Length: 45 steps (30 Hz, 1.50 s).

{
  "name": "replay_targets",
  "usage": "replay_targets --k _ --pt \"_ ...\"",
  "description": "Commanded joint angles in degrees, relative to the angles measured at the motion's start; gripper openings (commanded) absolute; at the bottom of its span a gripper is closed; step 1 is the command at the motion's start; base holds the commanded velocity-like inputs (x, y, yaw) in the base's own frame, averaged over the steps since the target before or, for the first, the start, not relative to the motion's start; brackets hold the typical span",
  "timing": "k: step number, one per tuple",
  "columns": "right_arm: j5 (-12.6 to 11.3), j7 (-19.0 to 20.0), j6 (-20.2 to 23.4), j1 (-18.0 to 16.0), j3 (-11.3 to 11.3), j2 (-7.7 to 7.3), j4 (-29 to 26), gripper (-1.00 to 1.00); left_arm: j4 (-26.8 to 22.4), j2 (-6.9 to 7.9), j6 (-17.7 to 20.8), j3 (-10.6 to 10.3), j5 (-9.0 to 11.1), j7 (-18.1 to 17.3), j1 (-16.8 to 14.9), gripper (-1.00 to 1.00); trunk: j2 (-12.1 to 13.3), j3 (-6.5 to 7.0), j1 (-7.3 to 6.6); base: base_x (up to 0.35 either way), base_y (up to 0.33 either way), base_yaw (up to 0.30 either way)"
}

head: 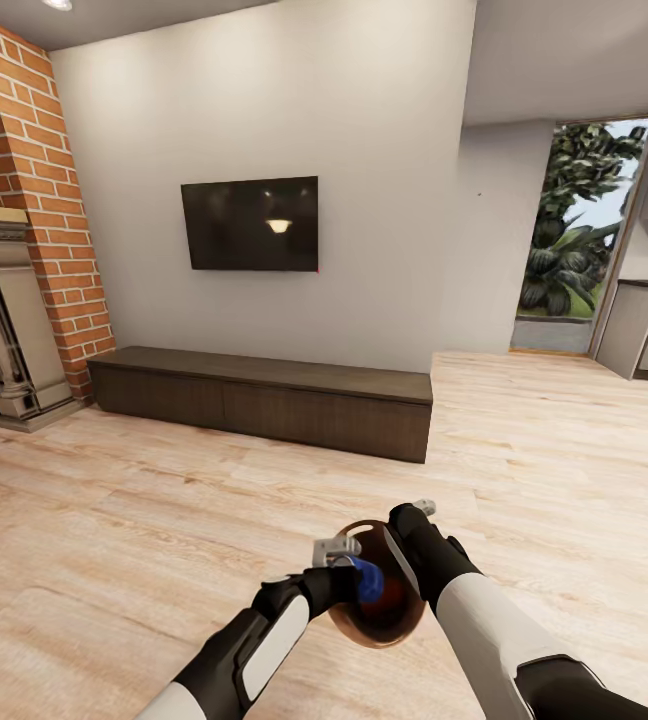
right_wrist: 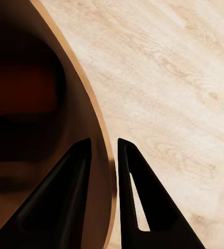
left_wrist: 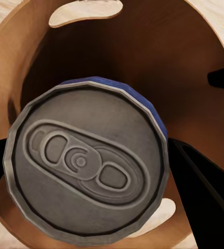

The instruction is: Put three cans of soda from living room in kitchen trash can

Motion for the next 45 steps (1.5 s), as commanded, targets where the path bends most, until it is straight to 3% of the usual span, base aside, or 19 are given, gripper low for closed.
replay_targets --k 1,16,17,39,42,45 --pt "0.59 0.08 0.08 -0.03 0.04 0.00 -0.05 -1.00 0.06 0.00 -0.02 -0.09 -0.02 0.00 0.00 -1.00 -0.01 0.01 0.00 0.000 0.000 0.000" --pt "0.58 0.14 0.06 -0.03 0.04 0.00 -0.05 -1.00 2.07 0.00 -1.49 -0.61 -0.12 0.00 0.00 -1.00 -0.01 0.01 0.00 0.000 0.000 0.000" --pt "0.58 0.14 0.06 -0.03 0.04 0.00 -0.05 -1.00 2.30 0.00 -1.52 -0.61 -0.15 0.00 0.00 1.00 -0.01 0.01 0.00 0.000 0.000 0.000" --pt "0.88 0.05 0.12 -0.03 -0.11 -0.03 -0.05 -1.00 2.44 0.00 -2.69 -0.68 -0.20 0.00 0.03 1.00 -0.01 0.01 0.00 0.000 0.000 0.000" --pt "1.04 -0.06 0.17 -0.06 -0.35 -0.54 -0.05 -1.00 2.19 0.00 -2.65 -0.69 -0.16 0.00 0.07 1.00 -0.01 0.01 0.00 0.000 0.000 0.000" --pt "1.04 -0.11 0.16 -0.10 -0.54 -2.97 0.06 -1.00 2.08 0.02 -2.61 -0.72 -0.12 -0.03 0.08 1.00 -0.01 0.01 0.00 0.000 0.000 0.000"
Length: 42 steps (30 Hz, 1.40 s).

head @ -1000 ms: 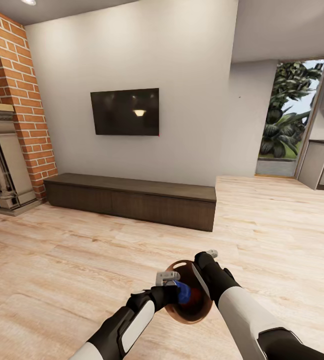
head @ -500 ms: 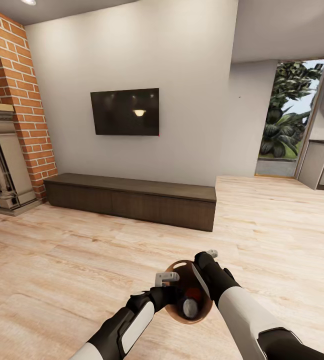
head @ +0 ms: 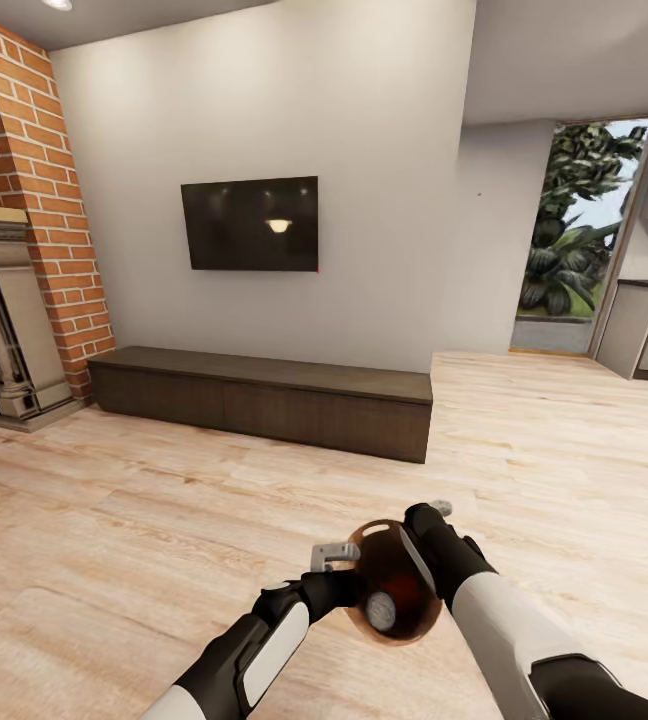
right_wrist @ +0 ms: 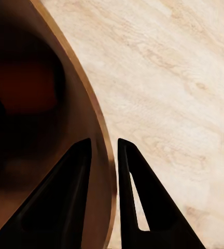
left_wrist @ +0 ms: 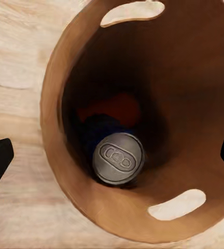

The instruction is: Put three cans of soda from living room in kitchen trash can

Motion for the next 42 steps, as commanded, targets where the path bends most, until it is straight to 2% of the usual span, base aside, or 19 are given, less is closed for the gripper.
replay_targets --k 1,3,5,11,16,18,20,22,24,26,29,35,42 --pt "1.34 0.03 0.19 -0.03 0.10 -0.62 -0.03 -1.00 0.00 0.01 0.01 -0.01 0.01 0.00 0.00 1.00 -0.01 0.01 -0.01 0.000 0.000 0.000" --pt "1.19 0.11 0.18 -0.09 -0.06 -2.96 0.08 -1.00 -0.03 0.03 0.05 -0.02 0.02 -0.04 0.00 1.00 -0.01 0.01 -0.01 0.000 0.000 0.000" --pt "1.10 0.16 0.15 -0.11 -0.15 -4.43 0.14 -1.00 -0.04 0.03 0.06 -0.05 0.02 -0.05 0.01 1.00 -0.01 0.01 -0.01 0.000 0.000 0.000" --pt "0.98 0.24 0.09 -0.13 -0.30 -7.22 0.24 -1.00 -0.04 0.10 0.07 -0.07 0.02 -0.06 0.01 1.00 -0.01 0.01 -0.01 0.000 0.000 0.000" --pt "0.87 1.49 -0.03 -0.24 -0.51 -10.20 0.28 -1.00 0.03 0.12 0.13 -0.08 0.02 -0.06 0.01 1.00 -0.01 0.01 -0.01 0.000 0.000 0.000" --pt "0.84 4.58 -0.06 -0.41 -0.55 -11.50 0.17 -1.00 0.25 0.17 0.19 -0.08 0.05 -0.02 0.01 1.00 -0.01 0.01 -0.01 0.000 0.000 0.000" --pt "0.94 12.12 -0.07 -0.67 -0.69 -13.79 -0.09 -1.00 0.52 0.20 0.32 -0.08 0.04 0.04 0.02 1.00 -0.01 0.01 -0.01 0.000 0.000 0.000" --pt "0.99 16.41 -0.05 -0.99 -1.18 -15.19 -0.16 -1.00 0.63 0.20 0.36 -0.08 0.03 0.06 0.05 1.00 -0.01 0.01 -0.01 0.000 0.000 0.000" --pt "1.05 23.23 0.02 -1.62 -3.02 -17.39 -0.16 -1.00 0.95 0.26 0.40 -0.03 0.13 0.14 0.08 1.00 -0.01 0.01 -0.01 0.000 0.000 0.000" --pt "1.06 25.18 0.04 -1.78 -3.85 -17.98 -0.16 -1.00 1.51 0.36 0.43 0.03 0.17 0.16 0.08 1.00 -0.01 0.01 -0.01 0.000 0.000 0.000" --pt "0.99 27.56 0.02 -1.98 -4.91 -18.60 -0.15 -1.00 6.60 0.47 0.17 0.19 0.32 0.21 0.00 1.00 -0.01 0.01 -0.01 0.000 0.000 0.000" --pt "0.85 28.65 -0.06 -2.06 -5.23 -18.31 -0.15 -1.00 15.51 0.50 0.12 0.40 0.59 0.77 -2.88 1.00 -0.01 0.01 -0.01 0.000 0.000 0.000" --pt "0.80 28.88 -0.23 -2.01 -5.14 -17.87 -0.15 -1.00 20.36 0.56 0.21 0.96 0.86 0.96 -4.81 1.00 -0.01 0.01 -0.01 0.000 0.000 0.000"
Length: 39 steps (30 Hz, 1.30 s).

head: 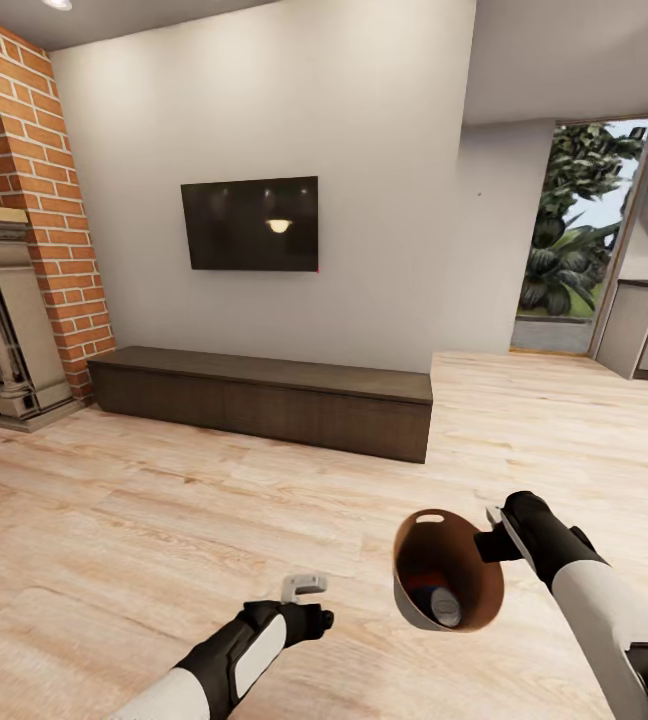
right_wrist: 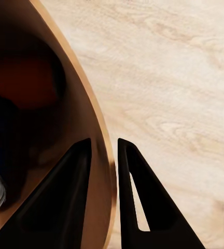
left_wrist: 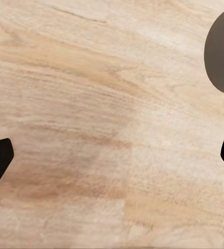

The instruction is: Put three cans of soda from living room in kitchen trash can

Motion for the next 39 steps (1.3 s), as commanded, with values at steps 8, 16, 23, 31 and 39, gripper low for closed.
replay_targets --k 8,16,23,31,39 --pt "-0.47 2.94 0.06 0.04 0.25 1.21 -0.11 -1.00 0.65 0.75 0.57 1.02 0.14 -0.32 -0.34 1.00 -0.01 0.01 -0.01 0.000 0.000 0.000" --pt "-0.37 3.99 0.03 0.08 0.41 1.48 -0.20 -1.00 0.61 1.51 0.65 1.24 0.14 -0.51 -0.37 1.00 -0.01 0.01 -0.01 0.000 0.000 0.000" --pt "-0.36 4.03 -0.03 0.08 0.52 1.56 -0.21 -1.00 0.61 1.53 0.59 1.25 0.14 -0.53 -0.32 1.00 -0.01 0.01 -0.01 0.000 0.000 0.000" --pt "-0.22 4.00 0.17 0.08 0.67 2.01 -0.21 -1.00 0.81 1.50 0.46 1.25 0.14 -0.50 -0.28 1.00 -0.01 -0.10 -0.01 0.011 0.000 0.100" --pt "0.05 3.66 0.19 0.08 0.68 2.49 -0.14 -1.00 1.00 1.50 0.42 1.25 0.07 -0.08 -0.32 1.00 -0.01 -0.42 -0.01 0.078 0.000 0.231"
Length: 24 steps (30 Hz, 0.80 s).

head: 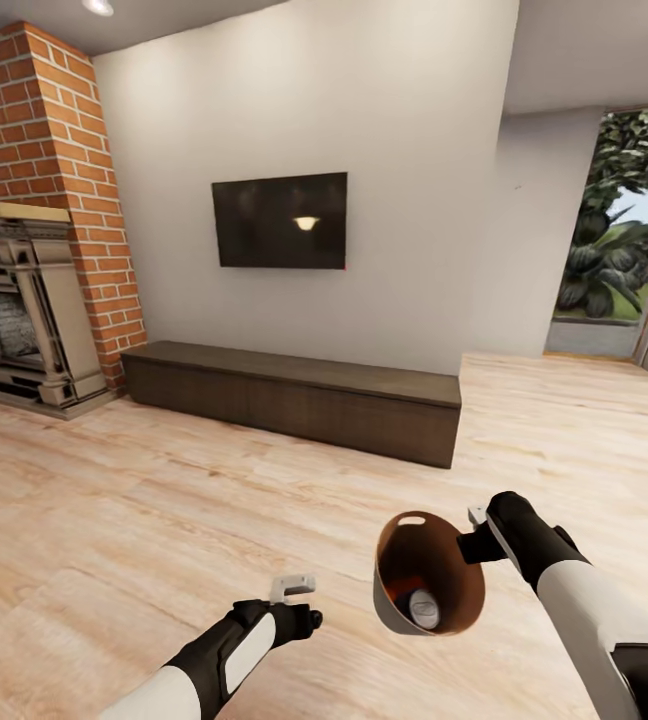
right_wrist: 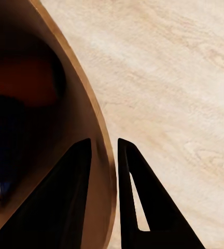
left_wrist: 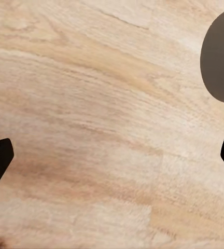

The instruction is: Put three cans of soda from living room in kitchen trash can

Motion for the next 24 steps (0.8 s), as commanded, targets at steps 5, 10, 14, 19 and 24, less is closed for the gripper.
replay_targets --k 5,10,14,19,24 --pt "-1.25 -0.01 0.16 -0.03 -0.13 -0.01 -0.01 -1.00 0.07 0.12 0.24 -0.01 0.00 1.17 -0.04 1.00 -0.01 -0.21 -0.01 0.035 0.000 0.242" --pt "-1.16 -0.10 0.16 -0.03 -0.16 -0.02 -0.01 -1.00 0.13 1.59 1.52 0.12 0.10 1.87 -0.11 1.00 -0.01 -0.43 -0.01 0.007 0.000 0.243" --pt "-1.09 -0.13 0.16 -0.03 -0.14 -0.02 -0.01 -1.00 0.51 2.66 2.11 3.84 -0.02 2.13 -0.13 1.00 -0.01 -0.61 -0.01 0.002 0.000 0.243" --pt "-1.00 -0.33 0.16 -0.03 -0.13 -0.02 0.04 -1.00 0.92 3.11 3.59 6.89 -0.21 2.27 -0.13 1.00 -0.01 -0.84 -0.01 0.000 0.000 0.244" --pt "-0.98 -0.38 0.16 -0.03 -0.13 -0.14 0.00 -1.00 1.00 3.23 4.29 7.49 -0.37 2.36 -0.06 1.00 -0.01 -1.06 -0.01 0.000 0.000 0.244"
